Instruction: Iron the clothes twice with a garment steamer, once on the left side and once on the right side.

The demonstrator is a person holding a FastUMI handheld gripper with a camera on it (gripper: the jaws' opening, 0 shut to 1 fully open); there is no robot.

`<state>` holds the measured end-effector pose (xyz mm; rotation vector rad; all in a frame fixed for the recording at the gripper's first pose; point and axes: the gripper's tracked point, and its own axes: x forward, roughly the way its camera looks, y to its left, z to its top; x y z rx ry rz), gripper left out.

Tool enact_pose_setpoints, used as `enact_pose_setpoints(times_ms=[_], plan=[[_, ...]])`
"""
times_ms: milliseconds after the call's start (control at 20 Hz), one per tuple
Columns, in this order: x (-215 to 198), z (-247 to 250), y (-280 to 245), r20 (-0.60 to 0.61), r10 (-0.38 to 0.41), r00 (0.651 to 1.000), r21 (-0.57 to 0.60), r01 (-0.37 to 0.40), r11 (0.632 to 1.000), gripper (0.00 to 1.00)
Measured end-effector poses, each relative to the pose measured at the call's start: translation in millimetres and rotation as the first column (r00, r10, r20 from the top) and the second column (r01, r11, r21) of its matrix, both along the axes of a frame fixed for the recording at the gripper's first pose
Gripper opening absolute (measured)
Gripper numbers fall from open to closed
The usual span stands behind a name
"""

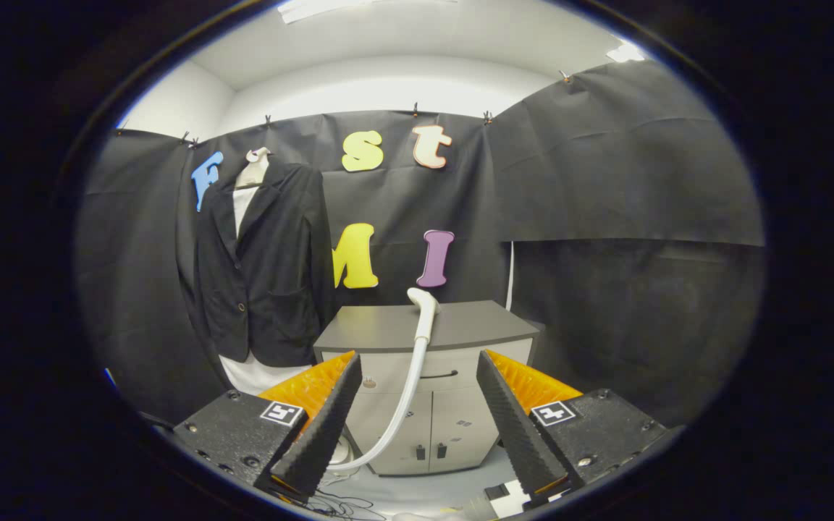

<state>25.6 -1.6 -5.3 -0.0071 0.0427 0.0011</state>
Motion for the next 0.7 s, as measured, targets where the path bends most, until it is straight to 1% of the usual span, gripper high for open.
enact_pose_setpoints(times_ms=[150,400,550,700], plan=[[20.6,0.1,-9.4,-0.017,-0.008,1.0,-0.008,0.008,1.0,0.99],[79.7,9.1,-22.2,-0.042,-0.017,0.999,-0.016,0.017,1.0,0.99],[128.6,14.8,-28.6,-0.062,-0.008,0.998,-0.011,0.007,1.0,0.99],[178.9,20.3,-25.1,-0.083,0.022,0.996,0.001,-0.022,1.0,0.99]])
